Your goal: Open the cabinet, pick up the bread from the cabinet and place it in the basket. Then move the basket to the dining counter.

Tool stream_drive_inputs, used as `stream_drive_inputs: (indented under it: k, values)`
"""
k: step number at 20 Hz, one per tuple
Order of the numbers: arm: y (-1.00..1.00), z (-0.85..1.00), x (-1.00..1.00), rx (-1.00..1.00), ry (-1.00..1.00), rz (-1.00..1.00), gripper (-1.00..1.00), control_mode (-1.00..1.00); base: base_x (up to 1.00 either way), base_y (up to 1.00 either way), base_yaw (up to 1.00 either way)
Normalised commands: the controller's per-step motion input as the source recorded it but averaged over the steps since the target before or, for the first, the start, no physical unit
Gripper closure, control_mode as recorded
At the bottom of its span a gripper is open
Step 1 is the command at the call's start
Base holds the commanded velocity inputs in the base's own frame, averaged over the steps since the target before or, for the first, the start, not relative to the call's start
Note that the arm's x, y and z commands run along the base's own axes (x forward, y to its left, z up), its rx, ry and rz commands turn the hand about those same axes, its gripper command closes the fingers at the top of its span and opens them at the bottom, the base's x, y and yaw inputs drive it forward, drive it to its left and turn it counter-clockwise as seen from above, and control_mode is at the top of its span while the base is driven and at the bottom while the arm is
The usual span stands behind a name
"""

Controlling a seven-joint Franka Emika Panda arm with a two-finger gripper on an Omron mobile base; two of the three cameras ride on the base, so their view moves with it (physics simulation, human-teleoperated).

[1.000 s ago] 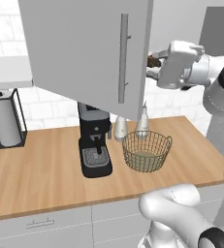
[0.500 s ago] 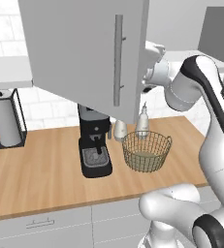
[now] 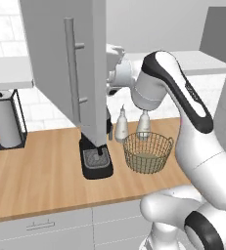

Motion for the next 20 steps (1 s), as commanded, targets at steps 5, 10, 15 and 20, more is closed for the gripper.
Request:
stream_drive_inputs:
  k: [5, 10, 15, 20]
  values:
    - [1.0, 0.0, -0.02, -0.21, -0.02, 0.0, -1.0, -1.0, 0.0, 0.0, 0.0]
    - [0.62, 0.0, 0.04, -0.24, 0.0, -0.04, -1.0, -1.0, 0.0, 0.0, 0.0]
    - [-0.73, 0.0, 0.07, -0.14, 0.0, -0.02, -1.0, -1.0, 0.0, 0.0, 0.0]
    - [-1.0, 0.0, -0.06, -0.14, -0.02, -0.07, -1.0, -1.0, 0.0, 0.0, 0.0]
